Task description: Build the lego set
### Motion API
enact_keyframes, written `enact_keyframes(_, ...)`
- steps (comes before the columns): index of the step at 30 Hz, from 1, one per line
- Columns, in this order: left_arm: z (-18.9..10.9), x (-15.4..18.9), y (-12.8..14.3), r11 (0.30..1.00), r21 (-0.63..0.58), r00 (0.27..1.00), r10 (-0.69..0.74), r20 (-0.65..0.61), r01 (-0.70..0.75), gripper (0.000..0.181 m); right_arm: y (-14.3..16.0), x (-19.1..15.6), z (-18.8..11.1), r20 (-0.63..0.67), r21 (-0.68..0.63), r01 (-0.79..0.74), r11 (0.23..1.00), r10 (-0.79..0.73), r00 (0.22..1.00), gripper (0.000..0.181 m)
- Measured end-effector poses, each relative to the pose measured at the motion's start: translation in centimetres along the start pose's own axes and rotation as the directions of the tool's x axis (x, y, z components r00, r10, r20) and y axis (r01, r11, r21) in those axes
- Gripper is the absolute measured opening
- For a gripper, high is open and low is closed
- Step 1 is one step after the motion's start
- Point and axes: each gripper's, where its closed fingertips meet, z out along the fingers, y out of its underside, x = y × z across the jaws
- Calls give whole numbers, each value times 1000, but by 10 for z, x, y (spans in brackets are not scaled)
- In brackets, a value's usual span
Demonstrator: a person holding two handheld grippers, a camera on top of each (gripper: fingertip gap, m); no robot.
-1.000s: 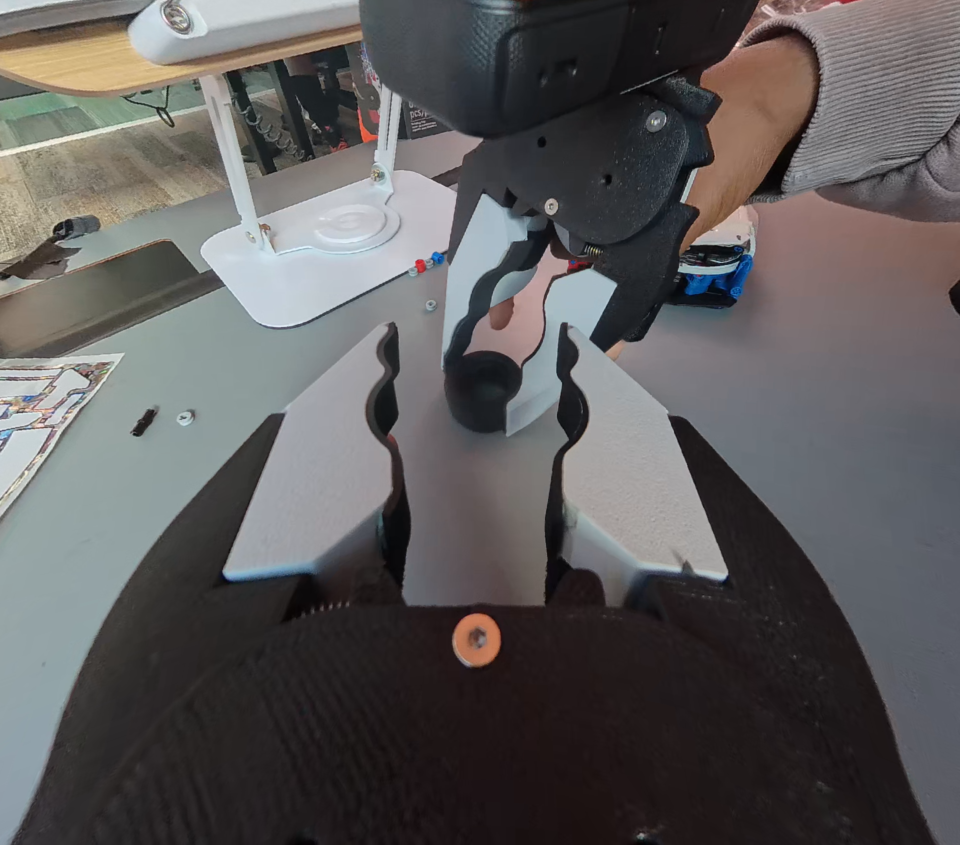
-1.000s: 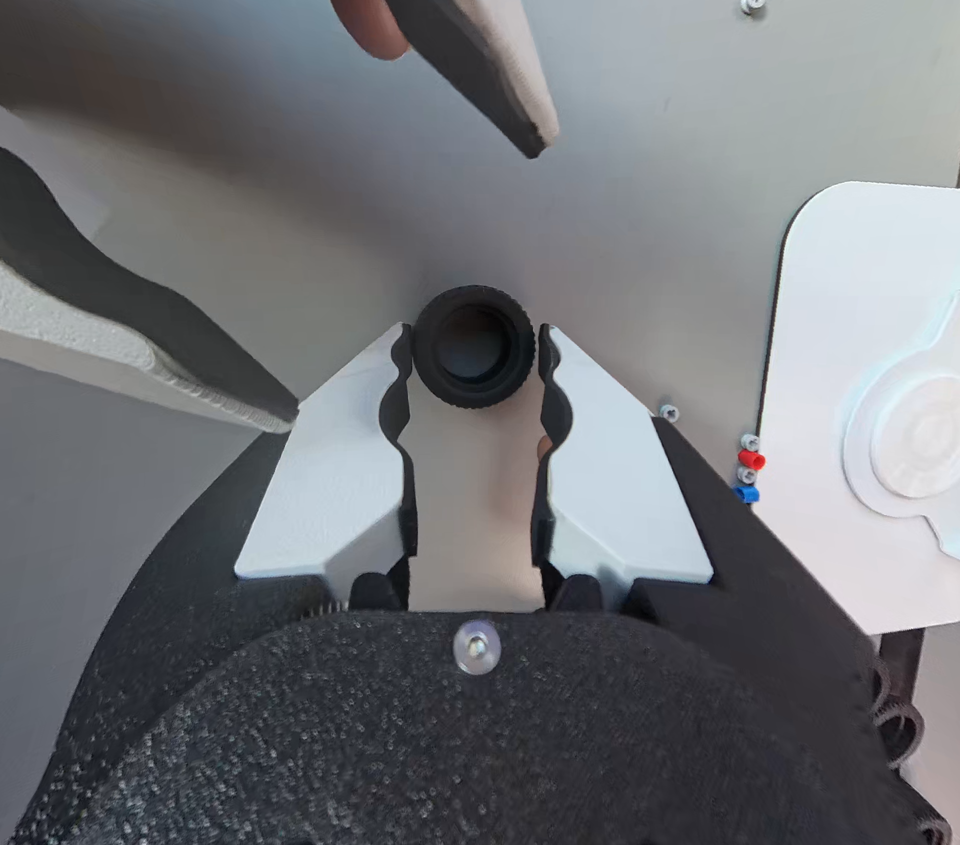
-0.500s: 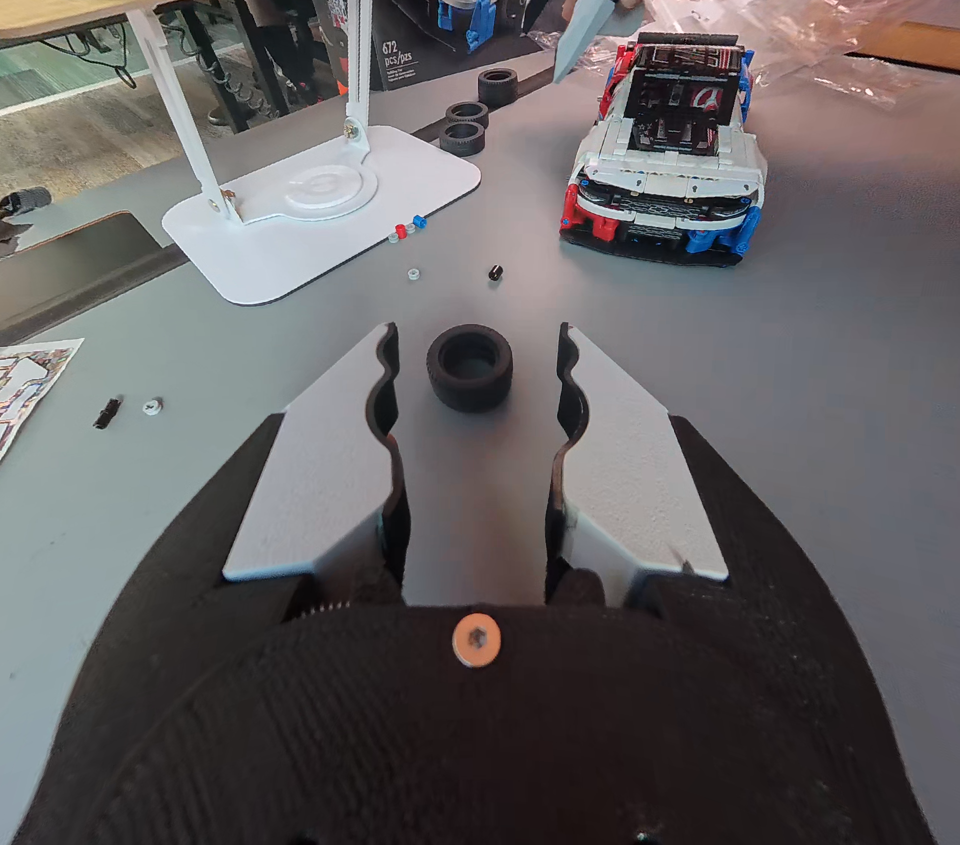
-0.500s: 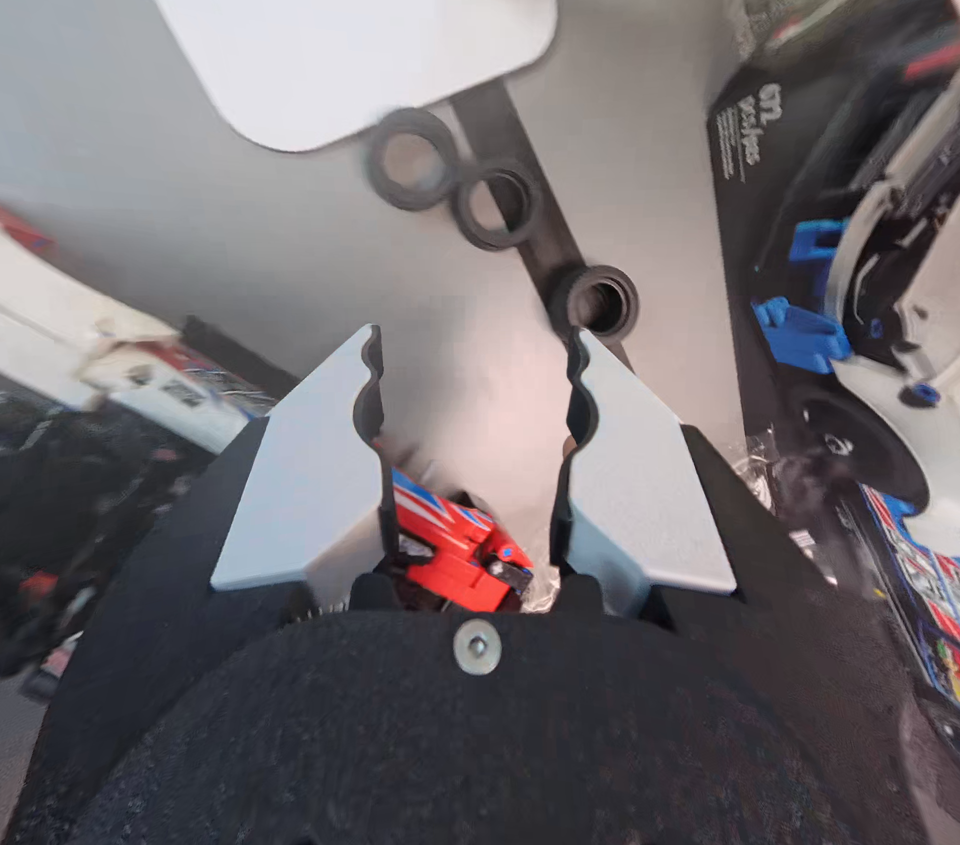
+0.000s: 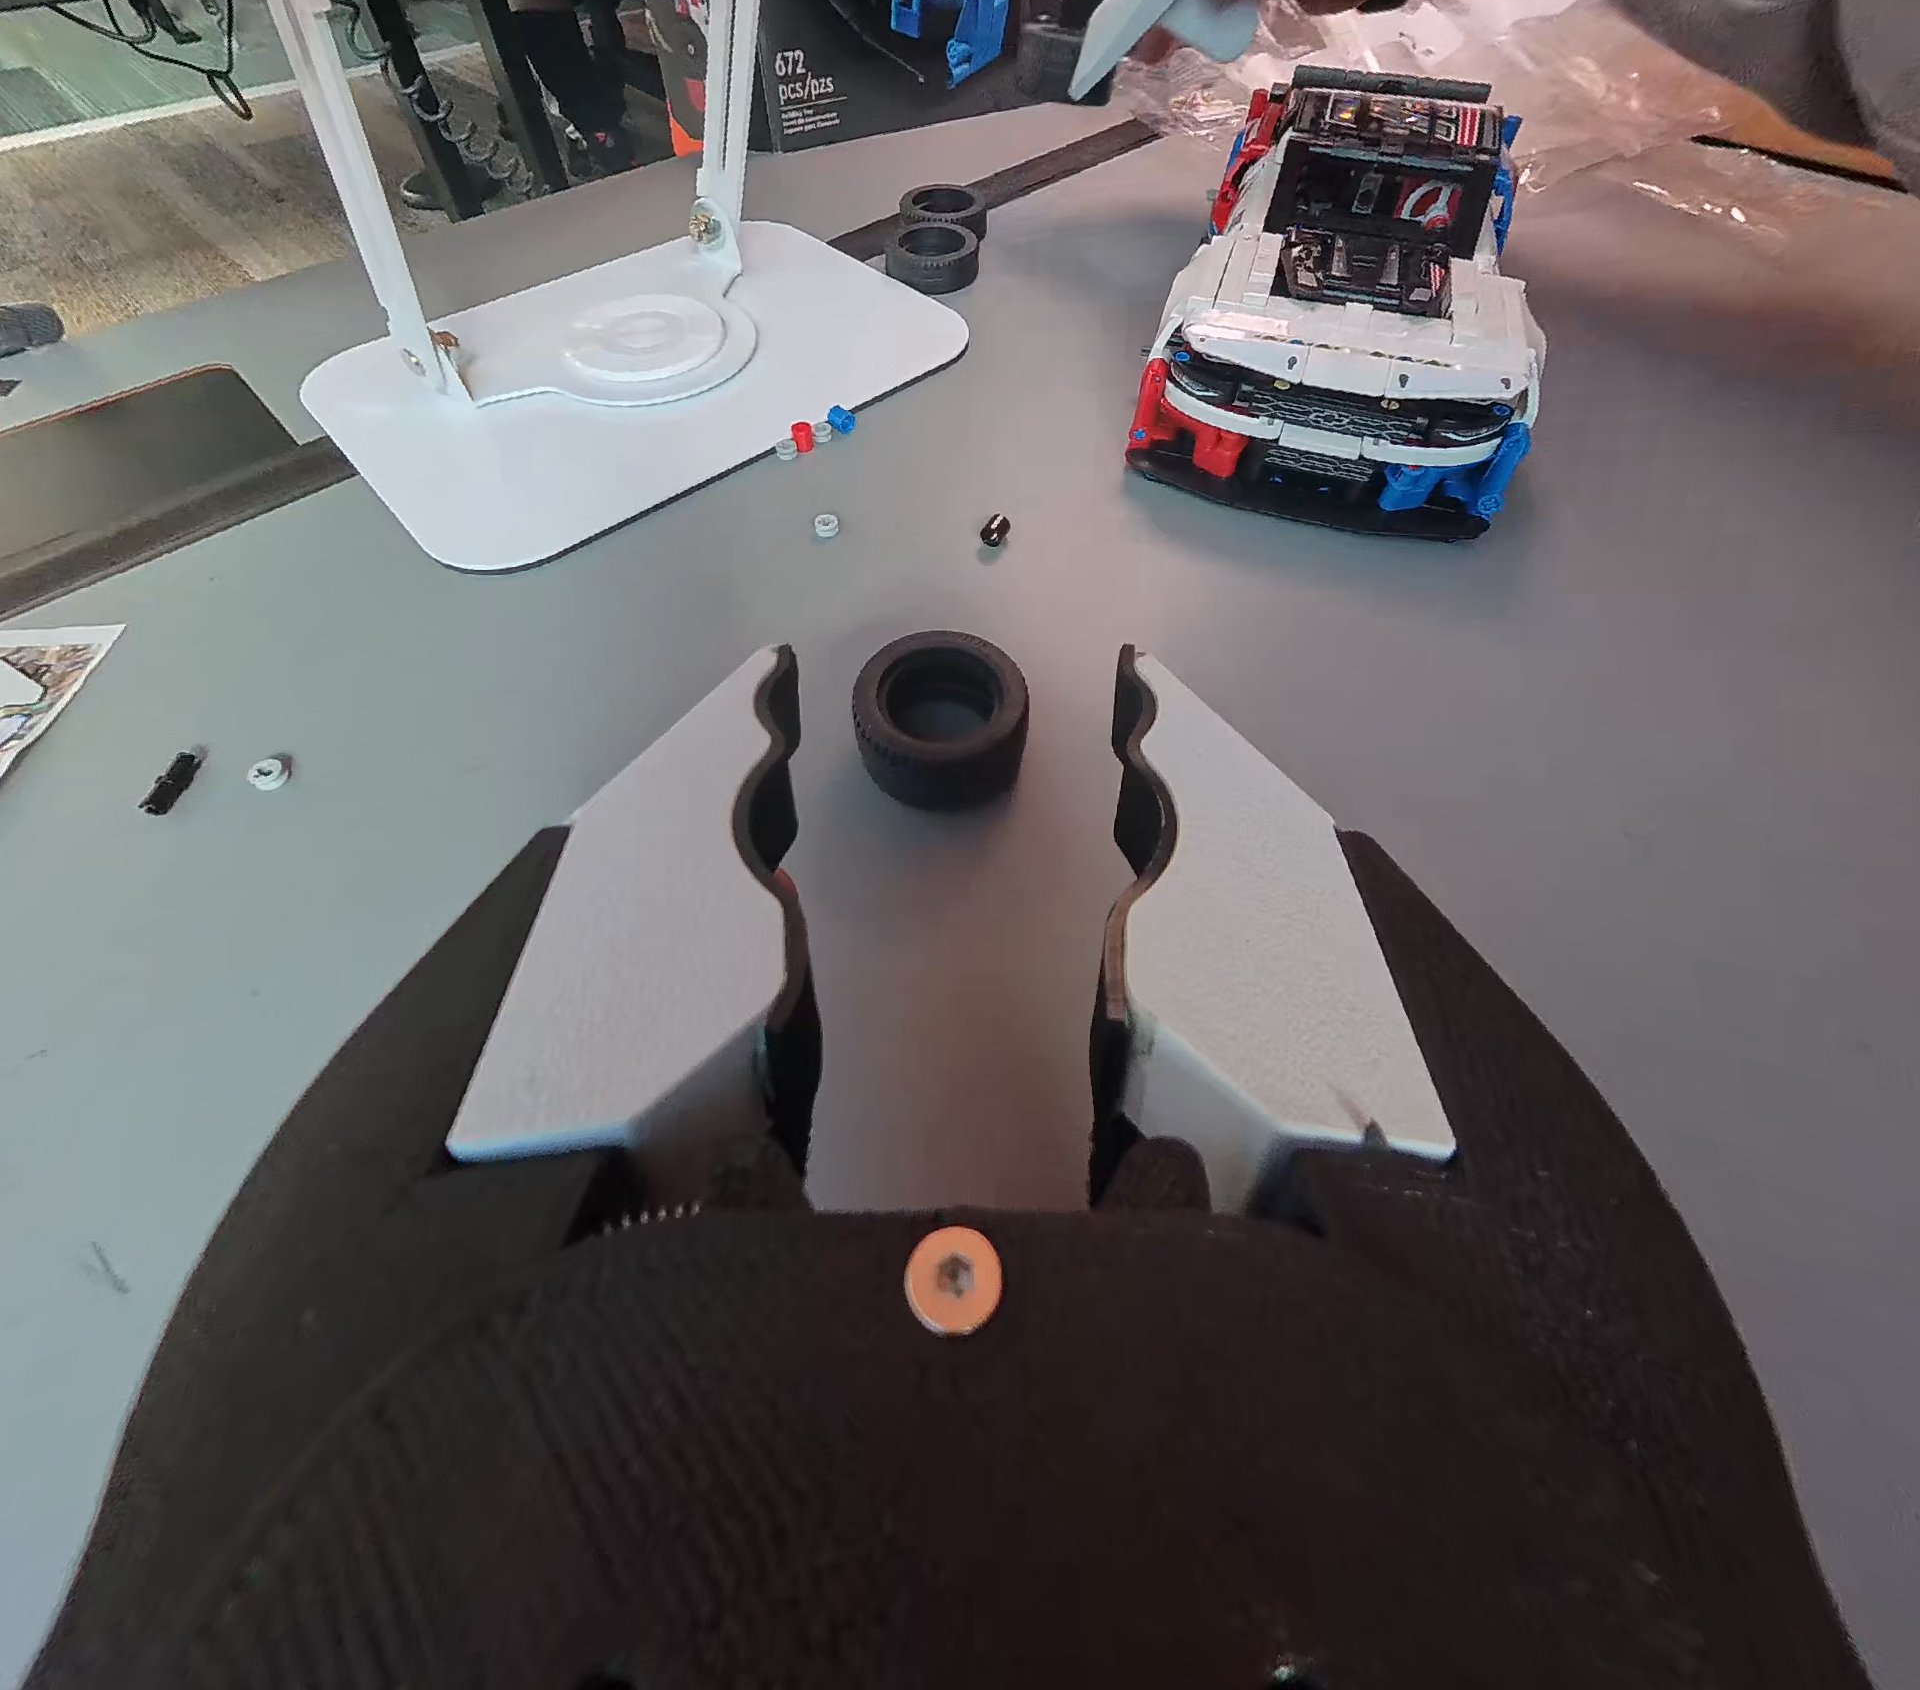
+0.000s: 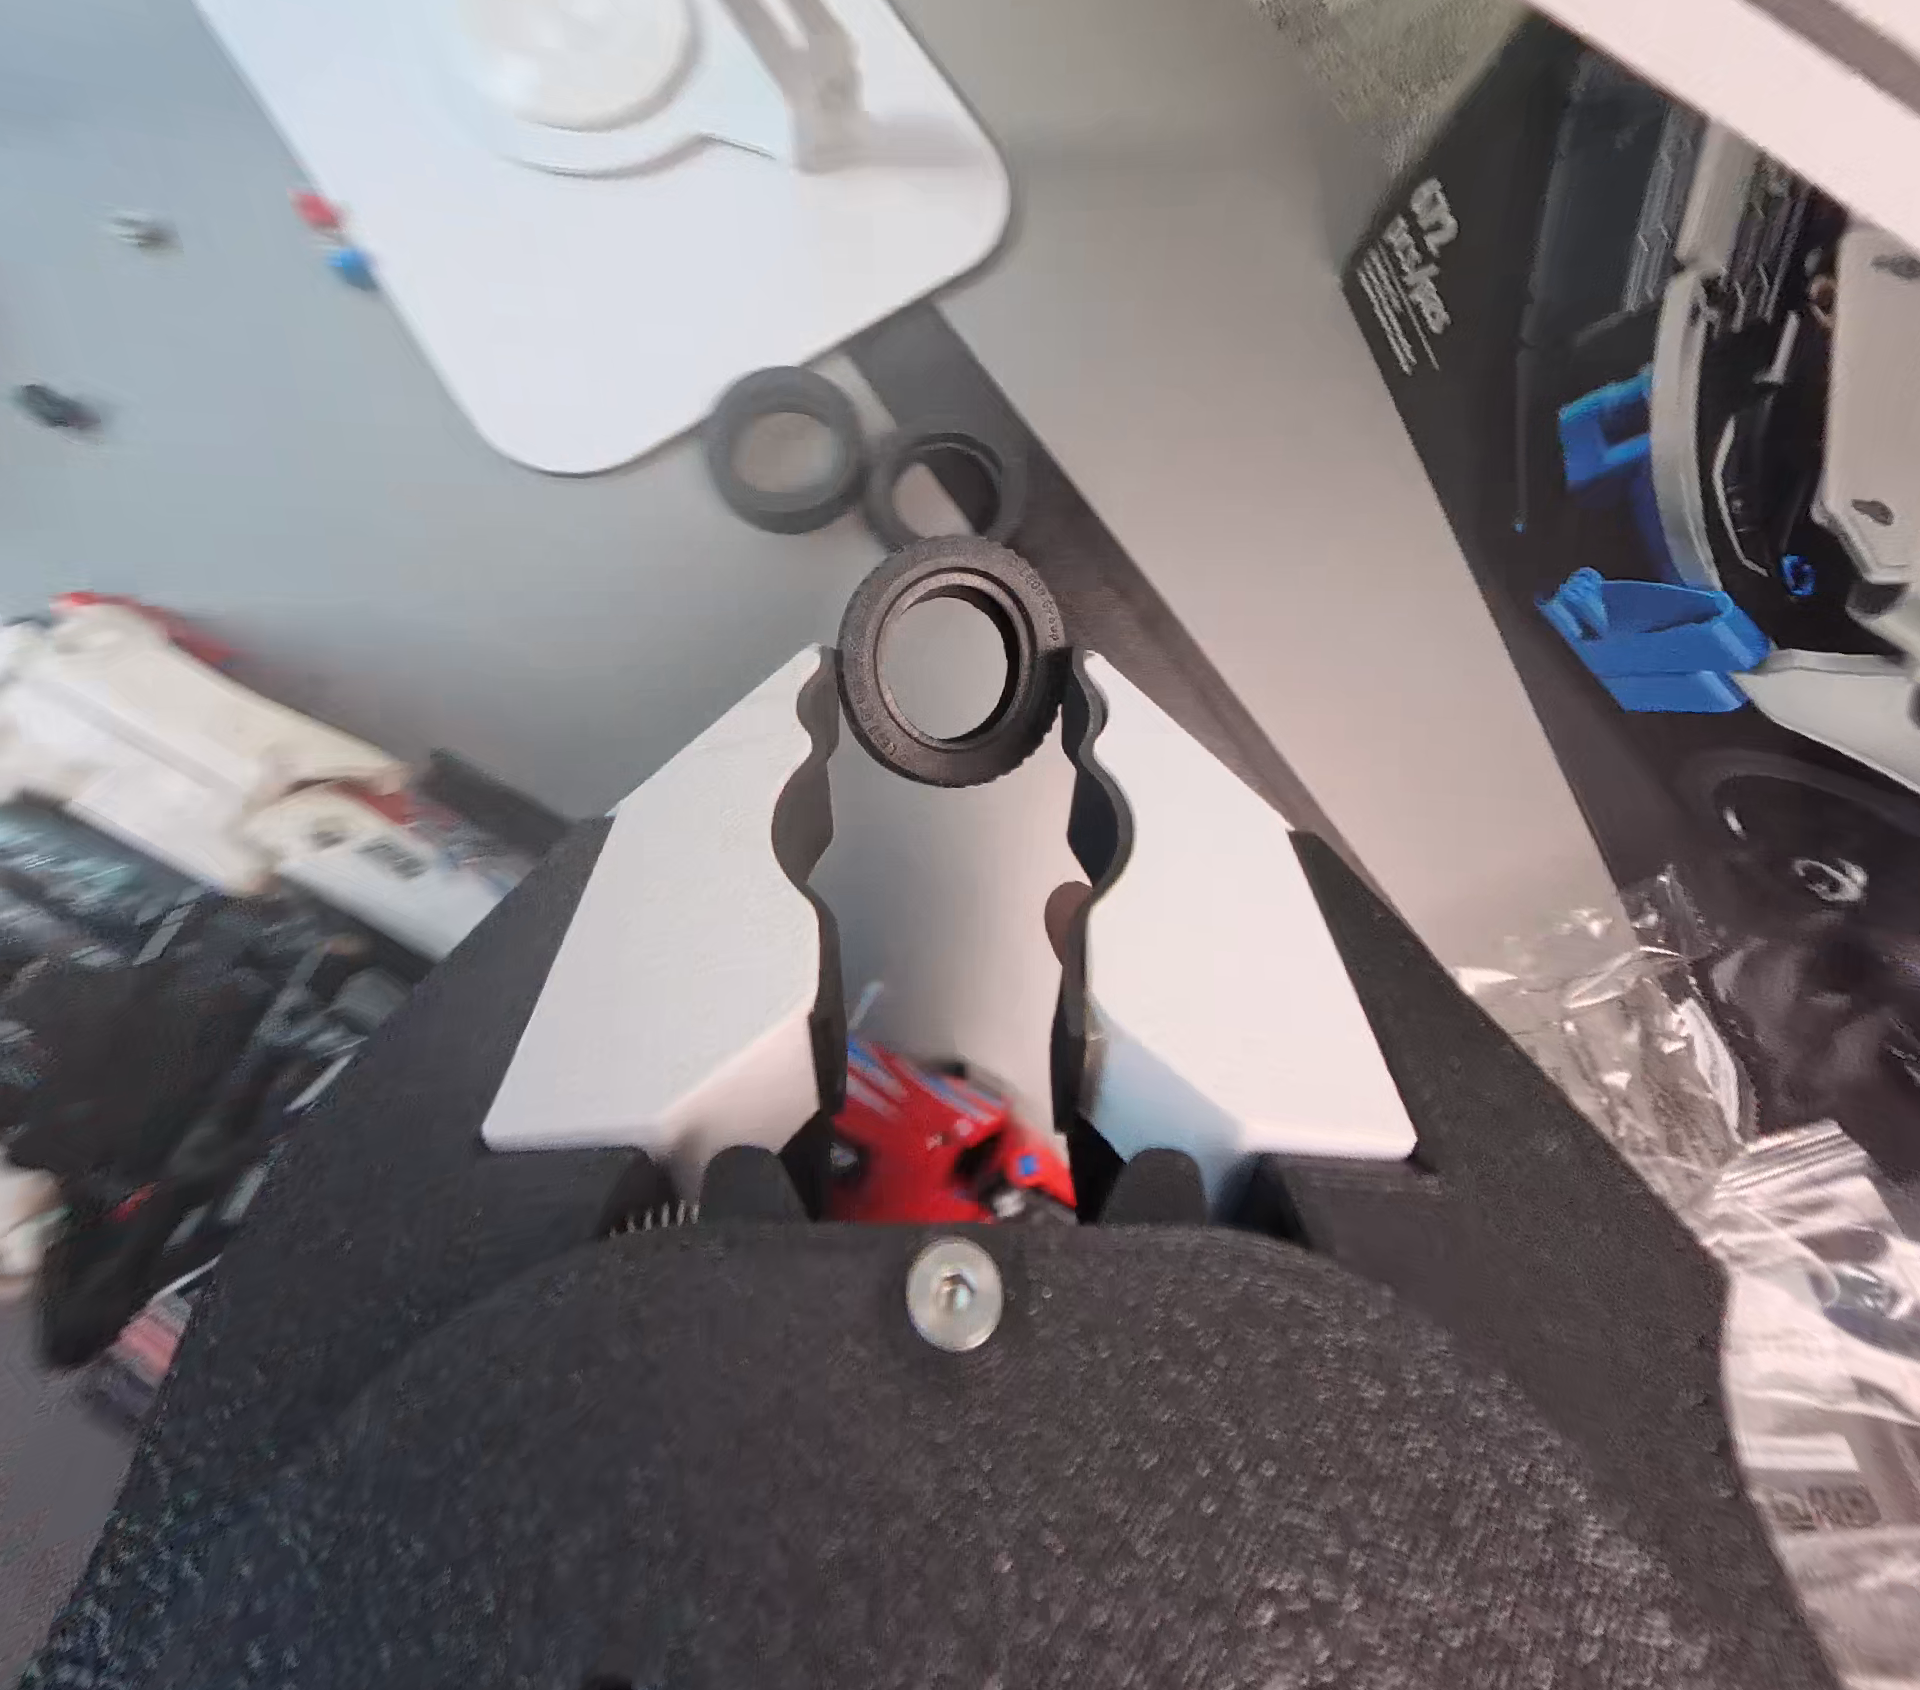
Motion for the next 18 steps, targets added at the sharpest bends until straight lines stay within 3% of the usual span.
enact_keyframes(4, 3, -3, 1, 1000, -1, 1000, 9, 2, -9, 60, -24, -118, -39, 124, 84, 172, 981, -182, 976, 42)
enact_keyframes(7, 4, -1, 0, 1000, 1, 1000, 10, -3, -10, 60, -27, -204, -32, 181, 56, 359, 932, -363, 914, 42)
enact_keyframes(9, 2, 2, -1, 1000, 1, 1000, 13, -2, -13, 60, -23, -242, -12, 216, 9, 442, 897, -433, 875, 42)
enact_keyframes(13, -7, 10, -14, 998, 55, 999, -38, -25, 39, 59, -16, -267, 34, 273, -92, 520, 849, -481, 833, 42)
enact_keyframes(18, -16, 4, -24, 993, 102, 998, -56, -12, 57, 57, 0, -272, 58, 339, -197, 577, 793, -497, 799, 45)
